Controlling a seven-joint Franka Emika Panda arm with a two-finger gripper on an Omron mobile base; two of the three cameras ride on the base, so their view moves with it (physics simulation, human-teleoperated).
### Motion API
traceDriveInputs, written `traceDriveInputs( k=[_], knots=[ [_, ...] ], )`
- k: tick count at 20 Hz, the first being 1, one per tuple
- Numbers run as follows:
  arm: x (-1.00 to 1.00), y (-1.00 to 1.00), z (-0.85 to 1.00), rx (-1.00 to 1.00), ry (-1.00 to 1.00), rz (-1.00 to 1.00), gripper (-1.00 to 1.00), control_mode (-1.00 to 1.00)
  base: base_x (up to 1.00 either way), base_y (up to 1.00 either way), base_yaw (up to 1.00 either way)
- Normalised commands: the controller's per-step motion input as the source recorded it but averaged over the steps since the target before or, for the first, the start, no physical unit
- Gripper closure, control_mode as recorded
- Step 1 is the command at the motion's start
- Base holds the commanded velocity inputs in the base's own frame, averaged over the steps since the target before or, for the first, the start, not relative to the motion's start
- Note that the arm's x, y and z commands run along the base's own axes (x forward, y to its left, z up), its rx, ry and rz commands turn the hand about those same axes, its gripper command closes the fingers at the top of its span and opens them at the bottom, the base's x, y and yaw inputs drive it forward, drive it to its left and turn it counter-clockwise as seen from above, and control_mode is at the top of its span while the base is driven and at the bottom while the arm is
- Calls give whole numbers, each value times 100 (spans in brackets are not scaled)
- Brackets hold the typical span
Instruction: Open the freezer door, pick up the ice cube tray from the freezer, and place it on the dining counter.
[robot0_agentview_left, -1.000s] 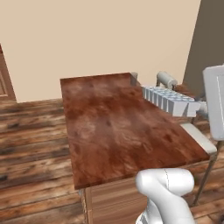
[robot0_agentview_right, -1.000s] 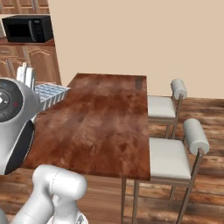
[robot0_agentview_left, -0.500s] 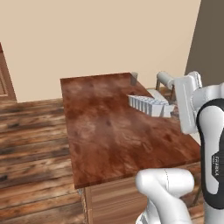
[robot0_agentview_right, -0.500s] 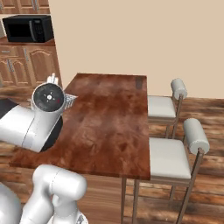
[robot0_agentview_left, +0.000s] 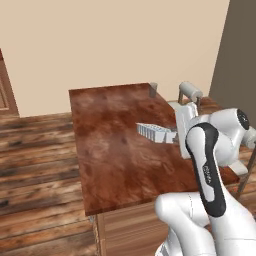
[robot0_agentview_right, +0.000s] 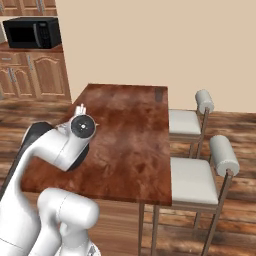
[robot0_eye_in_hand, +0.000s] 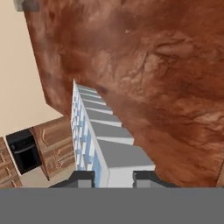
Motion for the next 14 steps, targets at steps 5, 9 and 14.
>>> traceDriveInputs(
  k=[5, 9, 14],
  knots=[
    [76, 0, -57, 0, 25, -3, 100, -100, 0, 0, 0],
    [78, 1, -60, 0, 20, -1, 100, -100, 0, 0, 0],
    [65, 0, -70, 0, -1, 0, 100, -100, 0, 0, 0]
  ],
)
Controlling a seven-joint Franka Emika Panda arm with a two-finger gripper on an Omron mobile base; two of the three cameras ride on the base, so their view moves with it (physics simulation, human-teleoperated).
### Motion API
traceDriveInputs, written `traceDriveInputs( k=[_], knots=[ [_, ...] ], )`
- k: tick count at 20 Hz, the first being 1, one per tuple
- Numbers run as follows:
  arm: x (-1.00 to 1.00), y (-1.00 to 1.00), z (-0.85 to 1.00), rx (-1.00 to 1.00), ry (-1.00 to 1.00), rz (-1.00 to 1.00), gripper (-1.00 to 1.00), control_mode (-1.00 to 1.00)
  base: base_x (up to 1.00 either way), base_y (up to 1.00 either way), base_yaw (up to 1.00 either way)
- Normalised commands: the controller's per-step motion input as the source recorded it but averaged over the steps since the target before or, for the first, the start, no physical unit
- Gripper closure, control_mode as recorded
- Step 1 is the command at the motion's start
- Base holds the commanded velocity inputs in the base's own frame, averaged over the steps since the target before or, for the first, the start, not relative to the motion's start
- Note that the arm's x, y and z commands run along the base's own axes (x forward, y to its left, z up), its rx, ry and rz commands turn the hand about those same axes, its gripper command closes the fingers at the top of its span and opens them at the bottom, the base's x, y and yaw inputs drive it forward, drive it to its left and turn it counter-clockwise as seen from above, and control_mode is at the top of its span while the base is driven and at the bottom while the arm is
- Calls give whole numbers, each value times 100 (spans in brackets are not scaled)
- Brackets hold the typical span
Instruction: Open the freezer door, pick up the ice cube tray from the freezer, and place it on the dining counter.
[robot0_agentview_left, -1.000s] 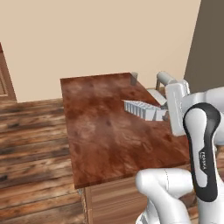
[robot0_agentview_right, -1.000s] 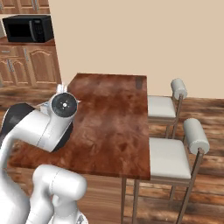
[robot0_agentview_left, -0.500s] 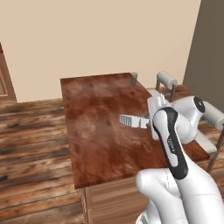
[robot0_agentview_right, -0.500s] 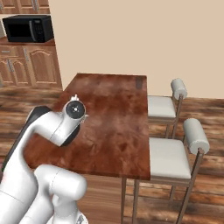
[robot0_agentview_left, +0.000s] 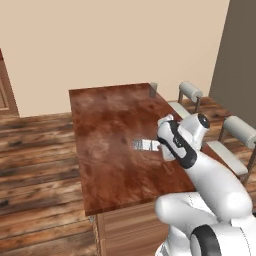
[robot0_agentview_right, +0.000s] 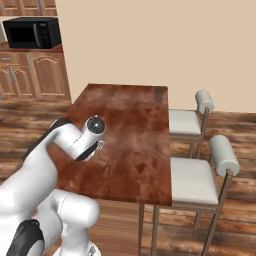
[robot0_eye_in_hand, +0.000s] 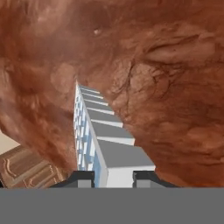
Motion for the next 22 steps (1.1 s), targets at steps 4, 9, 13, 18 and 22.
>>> traceDriveInputs(
  k=[4, 9, 13, 18, 22],
  knots=[
    [49, 1, -69, 0, -3, 2, 100, -100, 0, 0, 0],
    [48, 0, -61, 0, 0, 2, 100, -100, 0, 0, 0],
    [38, 3, -44, 0, 3, 0, 100, -100, 0, 0, 0],
    [1, 0, 4, 0, 11, 0, -100, -100, 0, 0, 0],
    [-2, -20, 23, 0, 3, -6, -100, -100, 0, 0, 0]
  ],
)
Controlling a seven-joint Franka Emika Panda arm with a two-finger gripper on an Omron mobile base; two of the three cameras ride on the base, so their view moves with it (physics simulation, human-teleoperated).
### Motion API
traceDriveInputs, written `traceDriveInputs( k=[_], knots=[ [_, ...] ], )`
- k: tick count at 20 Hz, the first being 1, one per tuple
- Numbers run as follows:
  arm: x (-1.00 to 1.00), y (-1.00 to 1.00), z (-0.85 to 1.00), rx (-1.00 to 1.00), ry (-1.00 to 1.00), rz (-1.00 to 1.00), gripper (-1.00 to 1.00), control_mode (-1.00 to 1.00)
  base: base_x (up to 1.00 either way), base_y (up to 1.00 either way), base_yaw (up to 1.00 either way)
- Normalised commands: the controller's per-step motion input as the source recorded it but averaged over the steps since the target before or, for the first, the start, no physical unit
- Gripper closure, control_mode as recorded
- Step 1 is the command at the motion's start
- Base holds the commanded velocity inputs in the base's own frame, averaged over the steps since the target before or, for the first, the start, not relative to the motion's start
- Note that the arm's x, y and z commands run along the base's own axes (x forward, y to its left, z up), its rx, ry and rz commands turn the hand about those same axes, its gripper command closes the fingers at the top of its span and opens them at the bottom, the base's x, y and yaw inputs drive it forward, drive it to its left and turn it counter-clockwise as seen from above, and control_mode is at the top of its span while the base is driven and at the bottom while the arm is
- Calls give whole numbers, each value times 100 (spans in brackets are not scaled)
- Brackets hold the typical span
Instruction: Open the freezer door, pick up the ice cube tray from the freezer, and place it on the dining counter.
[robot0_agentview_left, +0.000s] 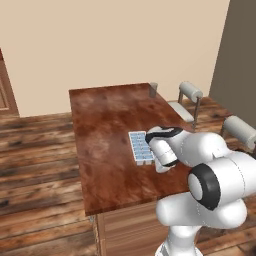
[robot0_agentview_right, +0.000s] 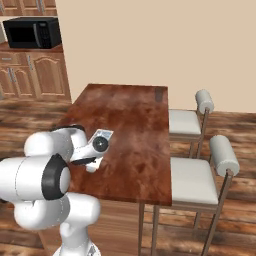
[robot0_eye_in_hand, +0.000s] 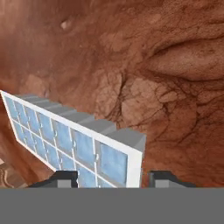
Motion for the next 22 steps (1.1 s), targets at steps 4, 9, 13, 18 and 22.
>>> traceDriveInputs(
  k=[4, 9, 13, 18, 22],
  knots=[
    [0, -18, 50, 1, 14, -4, -100, -100, 0, 0, 0],
    [-19, -11, 79, 0, 17, -2, -100, -100, 0, 0, 0],
    [-26, -6, 99, 0, 17, 0, -100, -100, 0, 0, 0],
    [-25, -3, 100, 0, 21, 0, -100, -100, 0, 0, 0],
    [-29, -5, 100, 0, 20, 0, -100, -100, 0, 0, 0]
  ],
)
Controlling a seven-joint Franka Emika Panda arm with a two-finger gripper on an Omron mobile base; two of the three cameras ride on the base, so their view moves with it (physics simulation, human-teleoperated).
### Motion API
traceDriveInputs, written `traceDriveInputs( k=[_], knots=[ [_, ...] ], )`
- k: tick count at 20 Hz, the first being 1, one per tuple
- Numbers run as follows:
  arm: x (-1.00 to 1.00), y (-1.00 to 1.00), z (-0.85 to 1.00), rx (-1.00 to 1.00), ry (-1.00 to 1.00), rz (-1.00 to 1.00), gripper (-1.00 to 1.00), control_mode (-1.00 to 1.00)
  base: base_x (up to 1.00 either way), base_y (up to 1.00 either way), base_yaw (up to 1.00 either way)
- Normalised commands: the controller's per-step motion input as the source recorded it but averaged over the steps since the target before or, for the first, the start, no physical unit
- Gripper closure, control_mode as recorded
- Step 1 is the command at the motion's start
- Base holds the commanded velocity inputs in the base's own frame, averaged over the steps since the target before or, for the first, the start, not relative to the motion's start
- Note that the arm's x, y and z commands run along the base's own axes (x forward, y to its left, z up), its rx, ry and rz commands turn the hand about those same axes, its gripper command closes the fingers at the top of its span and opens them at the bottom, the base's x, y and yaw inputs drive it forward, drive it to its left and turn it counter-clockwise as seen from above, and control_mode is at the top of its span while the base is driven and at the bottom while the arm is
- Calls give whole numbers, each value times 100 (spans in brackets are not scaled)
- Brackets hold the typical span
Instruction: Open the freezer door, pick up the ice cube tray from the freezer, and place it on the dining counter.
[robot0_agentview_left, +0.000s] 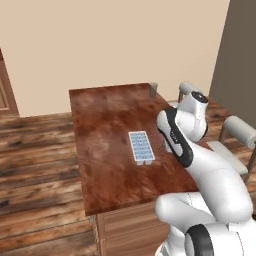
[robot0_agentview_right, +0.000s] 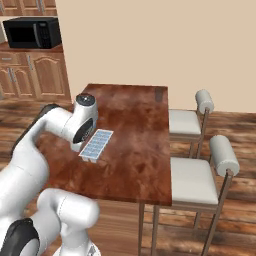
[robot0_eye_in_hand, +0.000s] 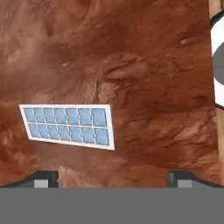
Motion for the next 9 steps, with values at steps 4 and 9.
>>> traceDriveInputs(
  k=[4, 9],
  knots=[
    [-76, -31, 100, 0, 21, 0, -100, -100, 0, 0, 0],
    [-100, -35, 97, 0, 20, 0, -100, -100, 0, 0, 0]
  ],
)
